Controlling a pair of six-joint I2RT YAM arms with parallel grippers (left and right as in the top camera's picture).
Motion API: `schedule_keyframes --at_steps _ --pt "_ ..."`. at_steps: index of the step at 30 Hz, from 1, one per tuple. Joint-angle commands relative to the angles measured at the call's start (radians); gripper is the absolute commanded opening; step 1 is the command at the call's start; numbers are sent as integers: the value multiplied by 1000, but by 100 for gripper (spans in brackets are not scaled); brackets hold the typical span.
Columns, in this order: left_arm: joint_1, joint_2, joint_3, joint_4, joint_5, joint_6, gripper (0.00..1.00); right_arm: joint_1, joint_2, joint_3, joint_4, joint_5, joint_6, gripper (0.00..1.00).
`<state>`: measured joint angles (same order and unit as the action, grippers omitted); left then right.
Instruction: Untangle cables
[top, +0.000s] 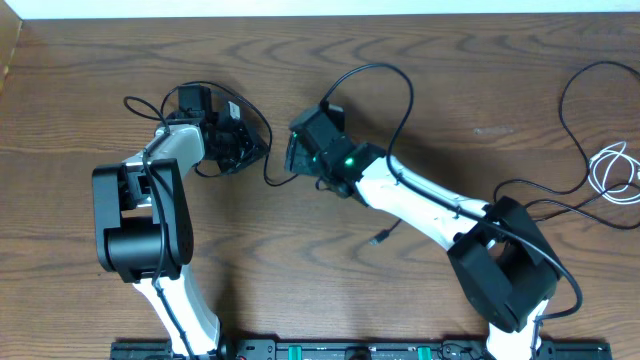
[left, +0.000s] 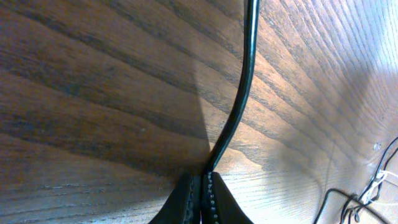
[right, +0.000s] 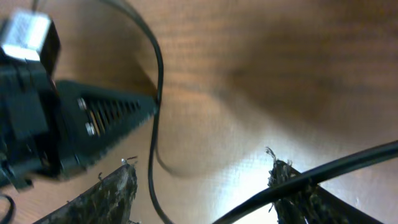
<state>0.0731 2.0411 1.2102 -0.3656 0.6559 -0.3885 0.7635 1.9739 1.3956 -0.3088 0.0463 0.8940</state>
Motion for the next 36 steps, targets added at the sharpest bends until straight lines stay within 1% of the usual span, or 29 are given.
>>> schedule_keyframes --at_steps 1,3,6,14,18,24,26,28,30,32,34,36 --pt "-4 40 -27 -7 -39 10 7 -32 8 -5 34 -16 -72 67" --pt "-4 40 -27 -7 -39 10 7 -51 8 -2 58 -77 -120 69" --pt "-4 40 -27 -7 -39 10 8 -81 8 24 42 -144 -166 69" --pt "-4 40 -27 -7 -39 10 7 -128 9 126 -91 -162 -222 68" --pt "-4 40 -27 -7 -39 26 7 -126 9 138 -114 -163 -216 69" --pt "-9 40 -27 -7 -39 32 7 -126 24 138 -184 -165 -157 72" --pt "-11 40 -27 -8 -39 32 8 -126 25 138 -211 -166 -134 74" --pt "-12 40 -27 -8 -39 32 7 -126 24 138 -228 -166 -132 81" --pt "-12 40 -27 -8 -38 32 7 -126 24 138 -242 -166 -132 85" --pt "-12 40 -27 -8 -39 32 8 -126 24 138 -269 -169 -132 85" --pt "-12 40 -27 -8 -39 32 7 -126 24 138 -296 -179 -131 83" --pt "-12 40 -27 -8 -38 32 8 -125 25 131 -314 -180 -110 78"
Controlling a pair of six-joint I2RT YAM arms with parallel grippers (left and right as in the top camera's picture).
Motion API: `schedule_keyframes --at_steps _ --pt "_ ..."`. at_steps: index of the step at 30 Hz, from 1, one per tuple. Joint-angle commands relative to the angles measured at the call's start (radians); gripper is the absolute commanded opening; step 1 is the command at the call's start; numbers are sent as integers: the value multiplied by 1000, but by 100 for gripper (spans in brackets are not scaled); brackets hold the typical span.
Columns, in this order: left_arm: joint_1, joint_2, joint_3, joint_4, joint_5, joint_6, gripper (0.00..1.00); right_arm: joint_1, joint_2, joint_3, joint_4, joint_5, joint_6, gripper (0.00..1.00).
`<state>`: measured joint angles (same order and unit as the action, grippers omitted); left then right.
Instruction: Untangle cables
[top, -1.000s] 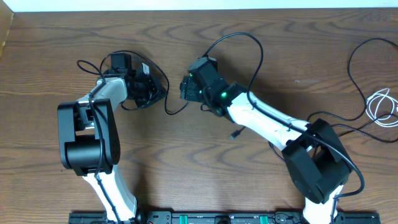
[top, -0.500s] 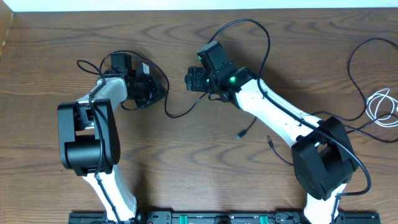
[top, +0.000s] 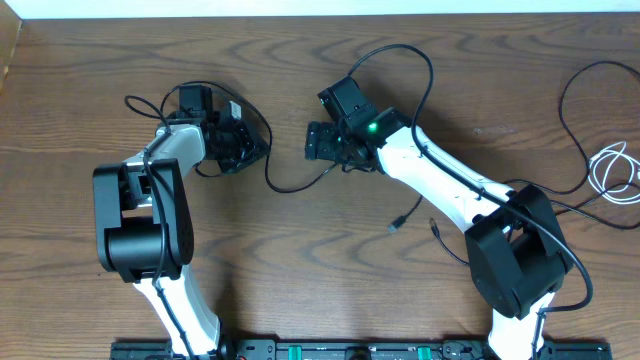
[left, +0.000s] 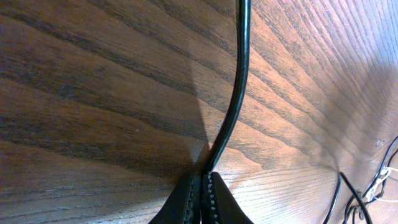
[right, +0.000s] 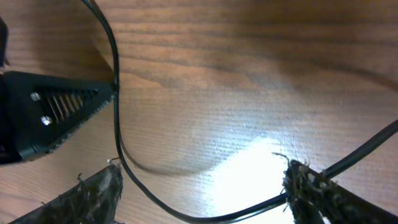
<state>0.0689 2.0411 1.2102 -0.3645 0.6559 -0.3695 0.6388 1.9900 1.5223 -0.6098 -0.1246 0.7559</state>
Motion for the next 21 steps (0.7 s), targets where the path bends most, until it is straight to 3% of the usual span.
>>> schedule_keyframes --at_steps 1,7,21 --pt "-8 40 -27 -10 -38 13 7 2 9 0 -12 -10 38 75" --pt "-13 40 -27 -24 -38 13 7 13 40 -26 -9 6 152 73" --pt "-49 40 -27 -24 -38 13 8 28 124 -28 26 20 156 72"
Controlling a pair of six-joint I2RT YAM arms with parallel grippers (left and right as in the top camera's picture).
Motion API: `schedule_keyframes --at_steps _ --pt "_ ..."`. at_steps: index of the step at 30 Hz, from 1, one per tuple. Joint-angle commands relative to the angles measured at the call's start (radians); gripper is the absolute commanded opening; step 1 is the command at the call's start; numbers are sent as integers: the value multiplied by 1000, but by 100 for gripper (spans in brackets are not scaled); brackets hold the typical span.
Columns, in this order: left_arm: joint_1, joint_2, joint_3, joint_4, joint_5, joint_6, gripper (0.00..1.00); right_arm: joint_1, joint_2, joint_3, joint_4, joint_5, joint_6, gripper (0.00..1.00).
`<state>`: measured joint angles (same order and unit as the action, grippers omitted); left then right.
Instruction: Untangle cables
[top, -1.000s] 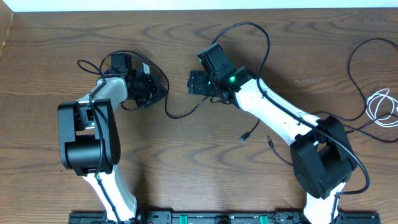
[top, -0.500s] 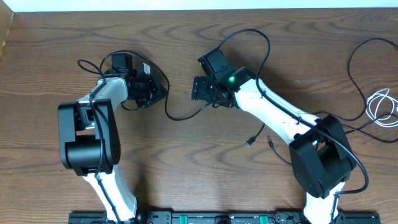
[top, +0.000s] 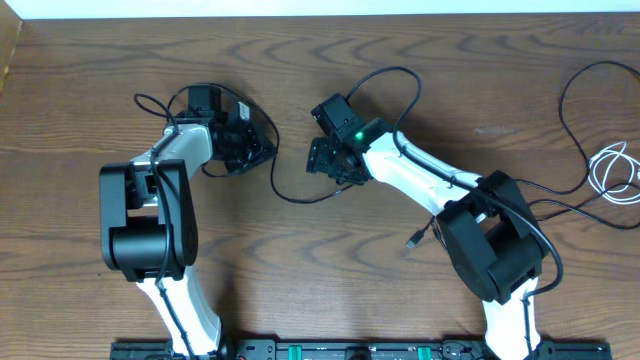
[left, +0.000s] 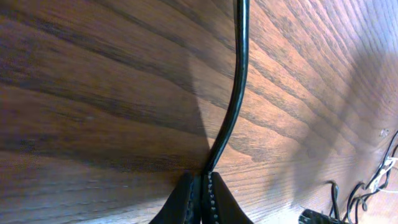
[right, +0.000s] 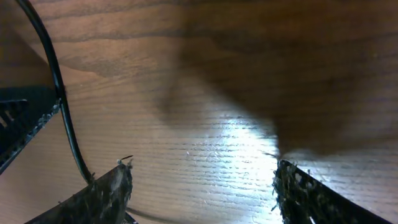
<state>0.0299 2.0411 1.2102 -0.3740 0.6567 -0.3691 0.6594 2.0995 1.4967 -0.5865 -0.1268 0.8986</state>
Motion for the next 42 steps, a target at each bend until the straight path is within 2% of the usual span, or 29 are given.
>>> schedule_keyframes --at_steps 1,6,9,11,13,16,19,22,27,34,42 --pt "-13 40 -27 -15 -39 12 7 7 14 -3 4 41 14 72" --pt "-36 40 -27 -25 -39 12 7 7 17 -3 44 116 14 70" --pt "-59 40 -27 -26 -39 13 8 8 24 -3 84 141 13 60" --pt "-75 40 -27 -26 -39 13 7 10 35 -3 109 169 14 57" --pt "-93 40 -27 -26 -39 13 7 12 47 -3 130 192 13 61" --pt "-116 40 -27 -26 -39 24 7 14 76 -3 165 207 13 75" --pt "-135 40 -27 -31 -39 41 8 14 99 -3 188 208 11 82" --pt "-152 40 -27 -52 -39 59 7 14 116 -3 206 215 -71 89" --pt "-165 40 -27 -113 -39 61 7 15 117 -3 221 305 -191 84" --pt "-165 40 -28 -168 -39 63 7 16 117 -3 277 307 -398 78" --pt "-164 40 -28 -172 -36 97 8 36 127 -3 289 273 -472 70"
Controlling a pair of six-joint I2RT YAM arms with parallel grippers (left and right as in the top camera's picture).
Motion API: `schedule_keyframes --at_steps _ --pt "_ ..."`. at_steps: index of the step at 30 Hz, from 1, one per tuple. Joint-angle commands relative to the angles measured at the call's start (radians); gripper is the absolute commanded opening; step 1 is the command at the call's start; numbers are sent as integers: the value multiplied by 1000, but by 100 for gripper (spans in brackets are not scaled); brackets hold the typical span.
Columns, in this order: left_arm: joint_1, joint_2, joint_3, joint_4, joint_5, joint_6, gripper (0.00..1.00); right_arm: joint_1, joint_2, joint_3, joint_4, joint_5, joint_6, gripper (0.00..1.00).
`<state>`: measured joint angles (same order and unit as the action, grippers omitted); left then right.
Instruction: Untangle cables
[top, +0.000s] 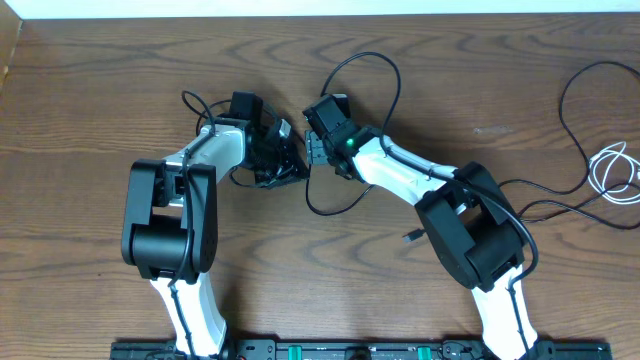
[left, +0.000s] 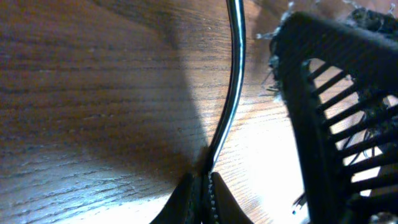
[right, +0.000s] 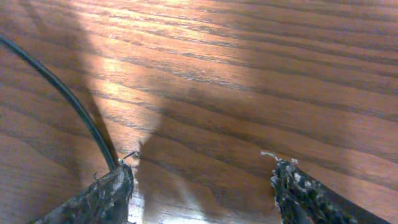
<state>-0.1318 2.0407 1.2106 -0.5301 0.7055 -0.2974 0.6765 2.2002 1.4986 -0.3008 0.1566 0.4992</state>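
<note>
A thin black cable (top: 328, 212) sags in a loop on the wooden table (top: 120, 60) below both grippers. My left gripper (top: 287, 162) is shut on this cable; in the left wrist view the cable (left: 231, 74) rises from the closed fingertips (left: 203, 182), with the right gripper's ribbed finger (left: 339, 106) close beside it. My right gripper (top: 314, 150) is open, its frayed fingers (right: 102, 196) wide apart around bare wood (right: 202, 186). The cable (right: 68, 106) runs down to its left finger.
A loose cable plug (top: 410, 237) lies beside the right arm. At the far right, a black cable (top: 575, 110) curves near a coiled white cable (top: 612, 165). The right arm's own lead arches over its wrist (top: 365, 62).
My left gripper has moved right with the cable still in it. The right gripper, still open, now sits right next to it, and the cable's loop has shifted right.
My left gripper stayed shut on the black cable throughout. The right gripper was open close by with cable across its fingers, then stood farther right with the cable slack between the arms. Now both grippers meet near the table's middle.
</note>
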Motion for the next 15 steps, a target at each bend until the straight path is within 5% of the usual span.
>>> schedule_keyframes --at_steps 1,8,15 --pt "-2 41 -28 -17 -85 27 7 24 31 -5 11 -10 -87 70" --pt "-2 41 -29 -29 -89 39 7 55 96 -5 96 -4 -138 71" --pt "31 41 -29 -47 -104 54 7 53 106 -5 106 -5 -138 53"
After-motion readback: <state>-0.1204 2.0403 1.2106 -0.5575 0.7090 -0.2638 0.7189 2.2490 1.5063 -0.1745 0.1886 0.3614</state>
